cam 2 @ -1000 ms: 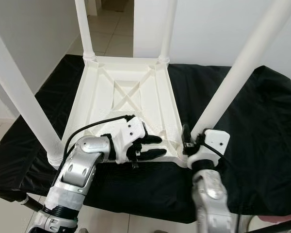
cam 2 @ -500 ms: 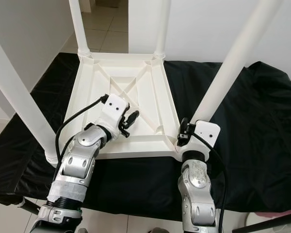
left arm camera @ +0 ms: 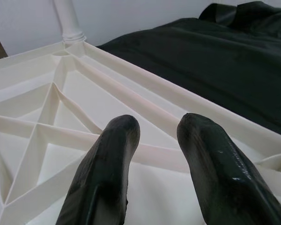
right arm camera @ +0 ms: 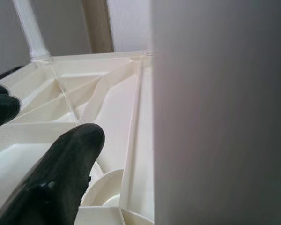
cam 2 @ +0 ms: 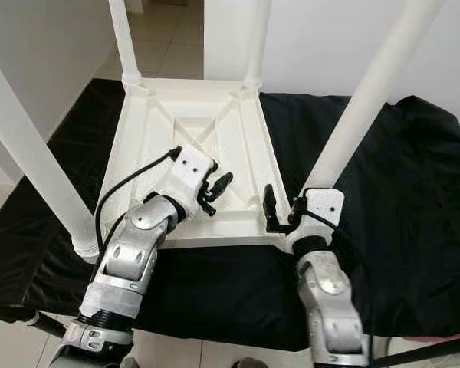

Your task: Building children table

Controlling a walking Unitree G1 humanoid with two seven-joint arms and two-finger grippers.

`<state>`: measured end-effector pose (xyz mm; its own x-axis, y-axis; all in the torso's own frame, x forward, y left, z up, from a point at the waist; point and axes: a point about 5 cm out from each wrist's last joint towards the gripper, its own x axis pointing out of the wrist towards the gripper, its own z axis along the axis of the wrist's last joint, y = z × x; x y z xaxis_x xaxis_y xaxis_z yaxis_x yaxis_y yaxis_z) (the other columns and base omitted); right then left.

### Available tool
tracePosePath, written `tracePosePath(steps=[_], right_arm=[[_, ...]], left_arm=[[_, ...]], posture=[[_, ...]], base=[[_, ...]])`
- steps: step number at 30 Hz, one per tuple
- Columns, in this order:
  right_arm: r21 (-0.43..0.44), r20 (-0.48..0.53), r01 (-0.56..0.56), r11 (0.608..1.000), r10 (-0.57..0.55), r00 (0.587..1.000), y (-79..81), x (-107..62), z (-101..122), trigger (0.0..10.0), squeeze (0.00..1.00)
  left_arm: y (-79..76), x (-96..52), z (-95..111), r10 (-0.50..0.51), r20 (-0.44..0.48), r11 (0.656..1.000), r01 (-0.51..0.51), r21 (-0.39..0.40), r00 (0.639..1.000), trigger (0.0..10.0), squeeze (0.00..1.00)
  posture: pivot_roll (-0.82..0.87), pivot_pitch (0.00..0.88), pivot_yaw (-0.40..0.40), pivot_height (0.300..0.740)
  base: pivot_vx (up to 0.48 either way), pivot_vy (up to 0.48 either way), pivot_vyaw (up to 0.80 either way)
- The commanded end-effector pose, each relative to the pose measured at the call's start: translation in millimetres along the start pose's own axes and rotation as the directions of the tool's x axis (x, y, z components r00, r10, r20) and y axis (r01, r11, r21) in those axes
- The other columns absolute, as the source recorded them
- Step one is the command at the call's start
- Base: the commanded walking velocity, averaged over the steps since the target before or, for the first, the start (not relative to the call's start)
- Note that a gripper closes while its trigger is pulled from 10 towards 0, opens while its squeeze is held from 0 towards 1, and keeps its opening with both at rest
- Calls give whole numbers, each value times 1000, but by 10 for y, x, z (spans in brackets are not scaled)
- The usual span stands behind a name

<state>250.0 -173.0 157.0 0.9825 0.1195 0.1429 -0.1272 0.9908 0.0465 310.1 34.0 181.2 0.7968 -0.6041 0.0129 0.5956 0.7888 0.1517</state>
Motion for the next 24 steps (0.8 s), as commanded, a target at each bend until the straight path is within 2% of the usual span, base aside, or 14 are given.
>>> tracePosePath(steps=[1,2,3,4,5,8,9,13,15,19,21,23,24], right_arm=[[-7,10,-119,993,119,993,47,-27,27,10000,0],[-7,10,-119,993,119,993,47,-27,27,10000,0],[-29,5,-204,979,204,979,45,-57,40,10000,0],[-29,5,-204,979,204,979,45,-57,40,10000,0],[-35,-16,-303,952,302,953,-9,-109,55,10000,0],[-45,-33,-336,941,335,942,-84,-131,55,10000,0],[-60,-54,-371,927,368,928,-169,-154,49,10000,0],[-74,-88,-411,909,404,910,-297,-173,42,10000,0],[-89,-119,-434,897,423,898,-392,-160,17,10000,0],[-101,-143,-445,890,430,891,-453,-139,-19,10000,0],[-100,-156,-451,887,433,888,-499,-117,-54,10000,0],[-100,-159,-451,887,434,887,-512,-110,-67,10000,0],[-96,-162,-458,884,440,883,-521,-106,-76,10000,0]], left_arm=[[-23,7,14,-12,-3,999,12,31,1000,10000,0],[-23,7,14,-12,-3,999,12,31,1000,10000,0],[-38,13,-14,-18,-22,999,19,38,1000,10000,0],[-38,13,-14,-18,-22,999,19,38,1000,10000,0],[-82,12,-33,-41,-33,999,42,25,999,10000,0],[-106,3,-39,-55,-30,998,56,27,998,10000,0],[-140,-21,-52,-85,-22,996,85,22,996,10000,0],[-185,-61,-80,-124,-23,992,124,17,992,10000,0],[-229,-153,-103,-175,-7,985,175,-7,985,10000,0],[-249,-248,-122,-230,10,973,230,-17,973,10000,0],[-251,-354,-124,-306,24,951,307,-31,952,10000,0],[-253,-385,-126,-331,26,943,332,-34,943,10000,0],[-266,-424,-107,-363,41,931,364,-5,931,10000,0]], posture=[[-113,0,0,740],[-113,0,0,740],[-114,0,2,740],[-114,0,2,740],[-110,0,-2,740],[-106,0,-2,740],[-105,0,-8,740],[-96,0,-22,740],[-91,0,-31,740],[-85,0,-38,740],[-82,0,-40,740],[-82,0,-41,740],[-83,0,-39,740]], base=[[0,0,0],[0,0,0],[0,0,0],[0,0,0],[0,0,0],[0,0,0],[0,0,0],[0,0,0],[0,0,0],[0,0,0],[0,0,0],[0,0,0],[0,0,0]])
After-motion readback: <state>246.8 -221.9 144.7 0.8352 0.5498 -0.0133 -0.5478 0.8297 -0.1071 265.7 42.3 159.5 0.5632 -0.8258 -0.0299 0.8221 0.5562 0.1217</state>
